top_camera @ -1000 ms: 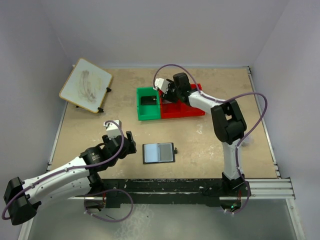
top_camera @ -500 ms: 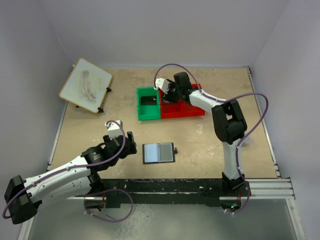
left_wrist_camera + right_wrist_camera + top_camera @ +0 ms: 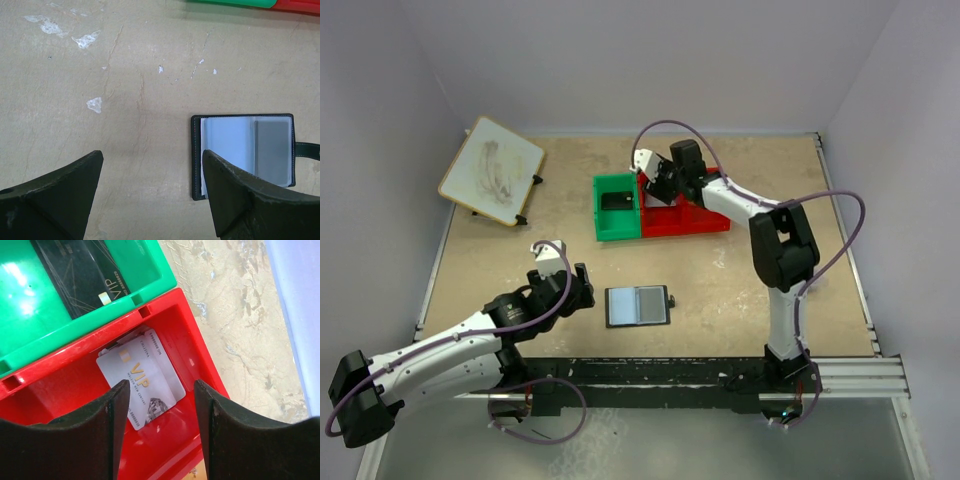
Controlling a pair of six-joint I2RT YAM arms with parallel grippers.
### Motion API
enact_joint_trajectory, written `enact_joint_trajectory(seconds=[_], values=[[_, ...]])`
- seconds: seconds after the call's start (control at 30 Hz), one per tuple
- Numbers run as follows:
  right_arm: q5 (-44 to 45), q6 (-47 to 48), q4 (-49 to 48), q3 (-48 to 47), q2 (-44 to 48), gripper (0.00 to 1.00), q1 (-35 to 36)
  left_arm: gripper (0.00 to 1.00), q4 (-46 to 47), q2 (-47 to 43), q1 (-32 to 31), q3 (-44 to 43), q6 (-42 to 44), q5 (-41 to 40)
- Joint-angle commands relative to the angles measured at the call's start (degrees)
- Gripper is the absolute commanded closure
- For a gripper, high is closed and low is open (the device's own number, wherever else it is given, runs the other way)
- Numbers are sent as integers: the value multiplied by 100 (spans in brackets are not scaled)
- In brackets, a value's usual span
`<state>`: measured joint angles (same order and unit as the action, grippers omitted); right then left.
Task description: Take the credit cards out of the card holder
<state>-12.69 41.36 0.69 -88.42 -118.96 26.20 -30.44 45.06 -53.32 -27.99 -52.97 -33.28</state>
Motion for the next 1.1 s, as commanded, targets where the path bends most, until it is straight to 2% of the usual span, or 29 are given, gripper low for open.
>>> enact_joint_trajectory(seconds=[0.0, 0.1, 0.23, 0.33, 0.43, 0.53, 0.57, 0.8, 1.07], values=[[-226, -298, 30, 248, 524, 43, -25, 22, 296, 30, -2, -183, 3, 15], [69, -227, -340, 601, 562, 41, 14, 22, 380, 112, -3, -177, 27, 82], [144, -161, -234, 507, 394, 39, 42, 22, 419, 207, -3, -199, 49, 99], [169, -234, -123, 336, 264, 47, 83, 22, 410, 182, -3, -203, 43, 81], [8, -513, -152, 331, 314, 67, 87, 22, 344, 98, -3, -192, 11, 36], [-128, -1067, -472, 509, 489, 91, 81, 22, 250, -3, -3, -166, -24, -48], [-144, -1261, -458, 499, 499, 94, 87, 22, 229, -34, -3, -156, -29, -67], [166, -3082, 373, 16, 141, 100, 84, 22, 242, -47, -3, -130, -15, -109], [383, -3559, 427, 75, -141, 100, 124, 22, 278, 2, -3, -120, -2, -109]])
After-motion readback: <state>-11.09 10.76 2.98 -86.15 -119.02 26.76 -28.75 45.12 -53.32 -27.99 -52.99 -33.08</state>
